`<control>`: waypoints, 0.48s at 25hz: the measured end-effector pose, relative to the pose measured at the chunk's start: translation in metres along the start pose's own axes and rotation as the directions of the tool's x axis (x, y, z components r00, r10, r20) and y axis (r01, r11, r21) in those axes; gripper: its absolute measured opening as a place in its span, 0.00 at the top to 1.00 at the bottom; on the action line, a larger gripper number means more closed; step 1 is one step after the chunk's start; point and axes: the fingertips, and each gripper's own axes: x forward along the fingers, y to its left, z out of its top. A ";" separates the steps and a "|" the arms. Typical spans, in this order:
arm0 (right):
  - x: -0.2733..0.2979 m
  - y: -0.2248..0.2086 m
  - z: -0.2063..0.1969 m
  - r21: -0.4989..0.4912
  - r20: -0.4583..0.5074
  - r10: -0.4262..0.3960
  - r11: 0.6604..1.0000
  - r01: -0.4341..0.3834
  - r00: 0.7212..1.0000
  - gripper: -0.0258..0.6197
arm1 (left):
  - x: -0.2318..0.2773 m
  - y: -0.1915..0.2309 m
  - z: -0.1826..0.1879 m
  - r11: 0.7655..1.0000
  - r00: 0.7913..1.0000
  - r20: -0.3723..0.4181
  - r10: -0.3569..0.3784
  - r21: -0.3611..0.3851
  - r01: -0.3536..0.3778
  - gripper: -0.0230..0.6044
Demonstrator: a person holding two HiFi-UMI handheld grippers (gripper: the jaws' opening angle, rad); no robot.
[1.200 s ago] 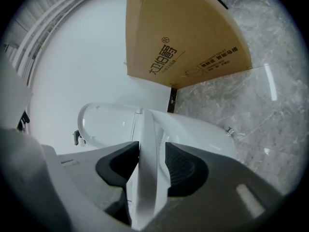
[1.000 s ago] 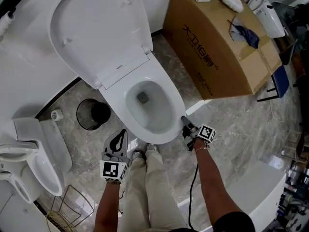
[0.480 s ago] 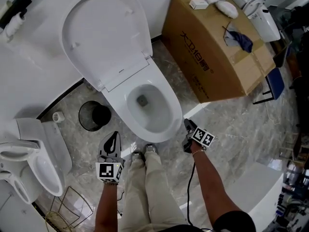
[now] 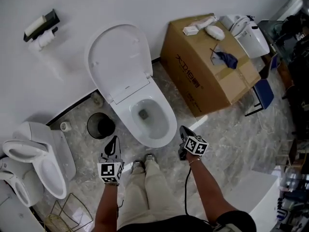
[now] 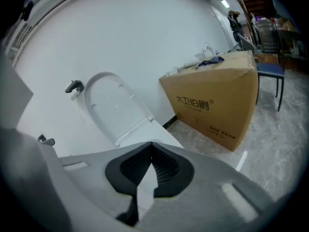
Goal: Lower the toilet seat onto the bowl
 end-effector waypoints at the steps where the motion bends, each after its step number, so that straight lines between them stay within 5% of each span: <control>1: -0.008 0.014 0.009 -0.030 0.014 0.008 1.000 -0.008 1.000 0.95 | -0.005 0.001 0.009 1.000 1.000 0.006 0.007 -0.007 -0.007 0.96; 7: -0.064 0.100 0.065 -0.203 0.123 0.081 0.978 -0.054 0.989 0.95 | -0.037 0.008 0.065 1.000 0.998 0.055 0.025 -0.016 -0.025 0.96; 12: -0.115 0.179 0.098 -0.319 0.211 0.176 0.942 -0.102 0.962 0.95 | -0.073 0.007 0.113 0.998 0.993 0.117 0.021 0.053 -0.028 0.96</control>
